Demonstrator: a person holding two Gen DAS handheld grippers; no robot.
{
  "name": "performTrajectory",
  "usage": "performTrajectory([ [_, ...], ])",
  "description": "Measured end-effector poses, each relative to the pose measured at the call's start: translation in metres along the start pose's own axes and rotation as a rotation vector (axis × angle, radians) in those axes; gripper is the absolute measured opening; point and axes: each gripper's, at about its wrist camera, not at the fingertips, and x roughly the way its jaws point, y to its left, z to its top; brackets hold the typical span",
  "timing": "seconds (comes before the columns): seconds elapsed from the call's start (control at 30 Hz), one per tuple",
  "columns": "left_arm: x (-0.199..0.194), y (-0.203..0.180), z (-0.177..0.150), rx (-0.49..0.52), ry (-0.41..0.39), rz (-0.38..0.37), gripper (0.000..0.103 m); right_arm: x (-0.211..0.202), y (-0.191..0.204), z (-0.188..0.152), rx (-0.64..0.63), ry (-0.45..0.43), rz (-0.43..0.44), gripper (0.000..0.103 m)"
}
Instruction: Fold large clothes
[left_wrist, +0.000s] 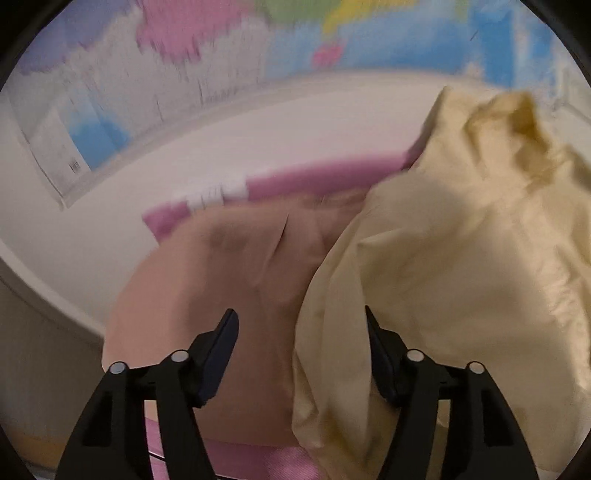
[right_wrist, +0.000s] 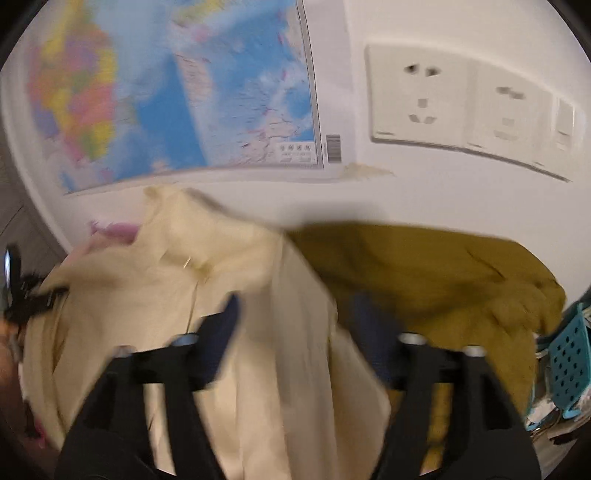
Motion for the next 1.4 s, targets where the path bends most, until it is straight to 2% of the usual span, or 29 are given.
performTrajectory([
  [0.03, -0.014, 0.001, -0.005, -0.005, -0.04, -0.025, 0.072, -0.017, 0.001, -0.018, -0.008, -0.003, 0.02, 0.076],
  [0.07, -0.024, 0.0, -0.006, -0.005, -0.067, -0.04, 0.073, -0.04, -0.017, -0.044, -0.011, 0.008, 0.047, 0.075],
  [0.1, -0.039, -0.002, -0.01, 0.003, -0.108, -0.061, 0.073, -0.054, -0.016, -0.056, -0.012, 0.021, 0.061, 0.077],
  [0.2, -0.074, -0.021, -0.017, 0.049, -0.193, -0.103, 0.076, -0.092, -0.036, -0.125, 0.026, 0.097, 0.065, 0.084],
  [0.27, -0.09, -0.033, -0.023, 0.082, -0.227, -0.139, 0.077, -0.103, -0.046, -0.169, 0.065, 0.156, 0.057, 0.084],
  [0.3, -0.097, -0.042, -0.027, 0.101, -0.244, -0.155, 0.077, -0.114, -0.054, -0.185, 0.088, 0.175, 0.079, 0.084],
  [0.33, -0.101, -0.047, -0.03, 0.114, -0.252, -0.164, 0.079, -0.118, -0.057, -0.204, 0.135, 0.186, 0.132, 0.08],
  [0.37, -0.104, -0.057, -0.033, 0.135, -0.257, -0.18, 0.08, -0.121, -0.058, -0.214, 0.156, 0.199, 0.157, 0.07],
  [0.4, -0.104, -0.064, -0.035, 0.146, -0.255, -0.187, 0.08, -0.122, -0.057, -0.225, 0.159, 0.21, 0.165, 0.038],
  [0.43, -0.104, -0.068, -0.035, 0.148, -0.248, -0.192, 0.08, -0.125, -0.057, -0.226, 0.156, 0.2, 0.167, 0.016],
  [0.47, -0.101, -0.075, -0.036, 0.15, -0.231, -0.206, 0.08, -0.129, -0.059, -0.223, 0.155, 0.184, 0.154, 0.008],
  [0.53, -0.097, -0.083, -0.038, 0.15, -0.216, -0.21, 0.08, -0.149, -0.063, -0.203, 0.128, 0.117, 0.05, 0.003],
  [0.67, -0.098, -0.089, -0.041, 0.155, -0.21, -0.198, 0.08, -0.196, -0.081, -0.15, 0.052, -0.038, -0.143, 0.006],
  [0.7, -0.097, -0.089, -0.042, 0.147, -0.204, -0.193, 0.08, -0.195, -0.084, -0.144, 0.038, -0.04, -0.189, 0.011],
  [0.77, -0.091, -0.085, -0.046, 0.124, -0.174, -0.184, 0.08, -0.178, -0.094, -0.139, 0.053, 0.008, -0.195, 0.018],
  [0.8, -0.088, -0.085, -0.05, 0.122, -0.159, -0.17, 0.08, -0.166, -0.098, -0.142, 0.059, 0.034, -0.225, 0.029],
  [0.83, -0.086, -0.084, -0.053, 0.119, -0.148, -0.162, 0.08, -0.151, -0.104, -0.149, 0.078, 0.072, -0.291, 0.046],
  [0.87, -0.084, -0.082, -0.057, 0.109, -0.13, -0.163, 0.08, -0.145, -0.108, -0.156, 0.096, 0.094, -0.317, 0.053],
  [0.9, -0.084, -0.08, -0.061, 0.096, -0.117, -0.172, 0.08, -0.141, -0.111, -0.162, 0.117, 0.1, -0.332, 0.055],
  [0.93, -0.086, -0.078, -0.065, 0.086, -0.112, -0.18, 0.08, -0.145, -0.111, -0.169, 0.143, 0.077, -0.329, 0.055],
  [0.97, -0.091, -0.075, -0.07, 0.074, -0.11, -0.197, 0.08, -0.156, -0.105, -0.172, 0.164, 0.01, -0.305, 0.054],
  [1.03, -0.103, -0.072, -0.08, 0.064, -0.116, -0.229, 0.082, -0.18, -0.083, -0.176, 0.13, -0.1, -0.275, 0.058],
  [1.07, -0.112, -0.071, -0.088, 0.061, -0.123, -0.248, 0.085, -0.191, -0.068, -0.178, 0.098, -0.143, -0.223, 0.06],
  [1.13, -0.125, -0.074, -0.1, 0.053, -0.129, -0.279, 0.087, -0.201, -0.036, -0.185, 0.035, -0.194, -0.105, 0.069],
  [1.27, -0.136, -0.077, -0.124, -0.029, -0.073, -0.372, 0.093, -0.181, 0.017, -0.198, -0.081, -0.152, -0.006, 0.07],
  [1.4, -0.122, -0.092, -0.136, -0.109, 0.006, -0.488, 0.093, -0.145, 0.038, -0.206, -0.05, -0.098, 0.088, 0.07],
])
